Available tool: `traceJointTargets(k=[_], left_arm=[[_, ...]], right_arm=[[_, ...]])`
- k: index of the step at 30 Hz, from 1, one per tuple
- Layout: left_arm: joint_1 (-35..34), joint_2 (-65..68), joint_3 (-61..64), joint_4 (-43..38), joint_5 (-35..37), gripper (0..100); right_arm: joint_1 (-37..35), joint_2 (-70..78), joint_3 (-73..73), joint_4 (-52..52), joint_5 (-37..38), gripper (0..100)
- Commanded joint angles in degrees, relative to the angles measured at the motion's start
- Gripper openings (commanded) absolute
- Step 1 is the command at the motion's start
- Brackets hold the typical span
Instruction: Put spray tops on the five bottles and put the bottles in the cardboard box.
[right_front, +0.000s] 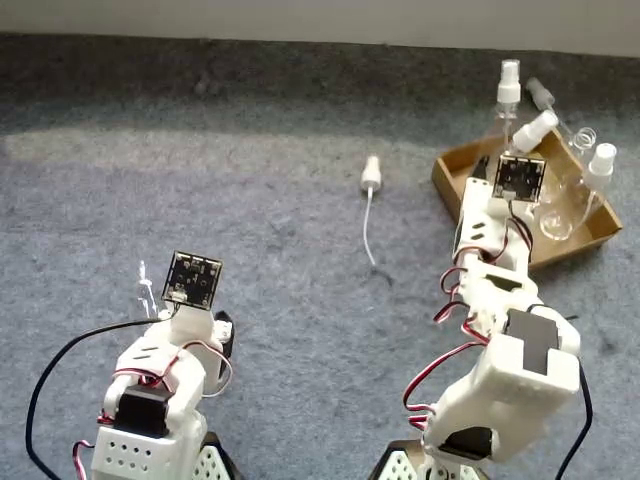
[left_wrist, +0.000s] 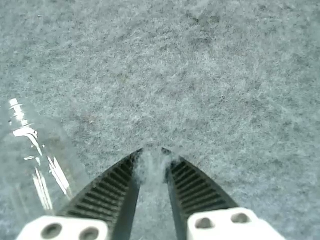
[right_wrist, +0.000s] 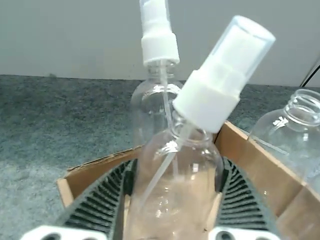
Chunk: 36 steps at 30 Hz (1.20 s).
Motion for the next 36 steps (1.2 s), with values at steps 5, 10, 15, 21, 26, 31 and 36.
traceJointTargets(k=[5,10,15,21,26,31,36], left_arm=[[-0.13,-0.57,-0.40,-0.44,-0.26,0],[-0.13,-0.57,-0.40,-0.44,-0.26,0],[-0.13,-0.57,-0.31,-0.44,-0.26,0],[-0.13,-0.57,-0.31,-0.44,-0.26,0],[-0.13,-0.57,-0.31,-0.44,-0.26,0],[-0.13,-0.57,-0.31,-0.44,-0.26,0],[-0.13,-0.57,-0.31,-0.44,-0.26,0]], right_arm=[[0.48,-0.66,-2.51,-1.19,0.53,16.7],[0.48,-0.66,-2.33,-1.19,0.53,21.0],[0.66,-0.66,-2.24,-1.10,0.53,21.3],[0.40,-0.75,-2.33,-1.19,0.53,21.3],[0.22,-0.57,-2.77,-1.19,0.00,21.1],[-1.27,-0.57,-2.95,-1.19,0.09,21.1],[-2.07,-0.40,-2.95,-7.52,0.35,21.0]])
